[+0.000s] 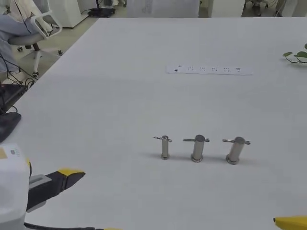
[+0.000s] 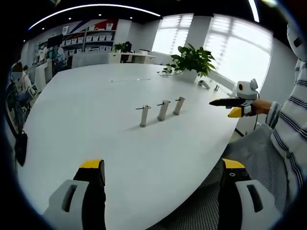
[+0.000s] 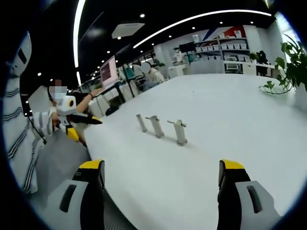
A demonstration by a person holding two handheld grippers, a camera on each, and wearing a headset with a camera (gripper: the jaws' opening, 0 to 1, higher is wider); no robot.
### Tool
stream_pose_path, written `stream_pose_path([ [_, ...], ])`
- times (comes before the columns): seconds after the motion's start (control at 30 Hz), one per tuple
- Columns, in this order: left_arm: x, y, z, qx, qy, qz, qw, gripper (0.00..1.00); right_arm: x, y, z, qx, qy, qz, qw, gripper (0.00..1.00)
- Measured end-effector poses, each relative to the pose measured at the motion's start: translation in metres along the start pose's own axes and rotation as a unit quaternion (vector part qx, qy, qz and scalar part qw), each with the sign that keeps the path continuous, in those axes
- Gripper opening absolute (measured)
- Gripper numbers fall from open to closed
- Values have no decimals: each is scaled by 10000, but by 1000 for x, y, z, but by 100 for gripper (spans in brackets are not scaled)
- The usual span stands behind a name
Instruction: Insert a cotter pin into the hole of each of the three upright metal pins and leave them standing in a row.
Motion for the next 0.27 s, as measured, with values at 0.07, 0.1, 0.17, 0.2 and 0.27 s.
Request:
stream_pose_path([
  [0.07, 0, 0, 0, 18, 13, 33, 10000, 99, 1, 0, -1, 24, -12, -10, 10000, 100],
  [0.1, 0, 1, 0, 29, 21, 38, 10000, 99, 1, 0, -1, 28, -15, -14, 10000, 100],
  [0.17, 0, 1, 0, 59, 23, 43, 10000, 99, 1, 0, -1, 23, -17, -22, 10000, 100],
  [0.2, 0, 1, 0, 72, 27, 45, 10000, 99, 1, 0, -1, 25, -22, -33, 10000, 100],
  [0.27, 0, 2, -1, 117, 31, 61, 9999, 99, -1, 0, -2, 20, -9, -90, 10000, 100],
])
Point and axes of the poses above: the centre of the closed fingertips' face, and the gripper's own axes: y roughly backward along the fingers, z roughly to its right, x roughly out of its top, the point moved 10 cm from there along y, roughly backward along the fingers, and after that the axes turned 1 degree about y, right-handed, at the moved point
